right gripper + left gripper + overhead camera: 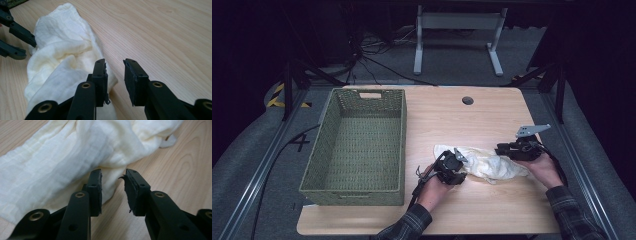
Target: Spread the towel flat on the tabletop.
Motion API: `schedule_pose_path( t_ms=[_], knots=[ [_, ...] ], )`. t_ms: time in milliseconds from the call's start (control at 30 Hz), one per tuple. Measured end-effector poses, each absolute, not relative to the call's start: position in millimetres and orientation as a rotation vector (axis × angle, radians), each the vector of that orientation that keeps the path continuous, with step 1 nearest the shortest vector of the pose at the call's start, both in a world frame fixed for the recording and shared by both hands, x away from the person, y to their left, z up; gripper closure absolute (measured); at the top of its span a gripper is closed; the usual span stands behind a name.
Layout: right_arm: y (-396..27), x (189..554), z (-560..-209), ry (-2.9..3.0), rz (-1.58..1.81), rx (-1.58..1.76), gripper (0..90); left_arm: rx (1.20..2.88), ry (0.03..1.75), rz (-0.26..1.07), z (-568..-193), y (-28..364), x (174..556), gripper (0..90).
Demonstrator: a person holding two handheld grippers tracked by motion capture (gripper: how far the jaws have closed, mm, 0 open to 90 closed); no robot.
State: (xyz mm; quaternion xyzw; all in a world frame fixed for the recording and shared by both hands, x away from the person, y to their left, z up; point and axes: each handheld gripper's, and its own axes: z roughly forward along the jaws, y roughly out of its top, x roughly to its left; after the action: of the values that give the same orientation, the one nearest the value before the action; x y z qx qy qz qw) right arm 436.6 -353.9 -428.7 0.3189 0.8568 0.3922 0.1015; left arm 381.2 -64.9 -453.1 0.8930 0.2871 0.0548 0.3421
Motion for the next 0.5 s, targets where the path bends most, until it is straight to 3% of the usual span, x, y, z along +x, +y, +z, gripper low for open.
schedule_pose_path(
  t_ms=[167,267,500],
  knots=[
    [-347.0,443.3,-437.8,2.579,1.137,0.947,76.4,2.331,0.750,0.162,-454.6,-65.6,384.4,76.8],
    [-348.0,444.6,-438.8,2.577,1.109,0.946,87.3,2.340,0.761,0.152,-453.9,-64.1,386.0,87.3],
    [-366.1,438.3,-419.4,2.494,1.129,0.952,88.6,2.323,0.772,0.115,-442.5,-51.2,378.7,88.3]
  ],
)
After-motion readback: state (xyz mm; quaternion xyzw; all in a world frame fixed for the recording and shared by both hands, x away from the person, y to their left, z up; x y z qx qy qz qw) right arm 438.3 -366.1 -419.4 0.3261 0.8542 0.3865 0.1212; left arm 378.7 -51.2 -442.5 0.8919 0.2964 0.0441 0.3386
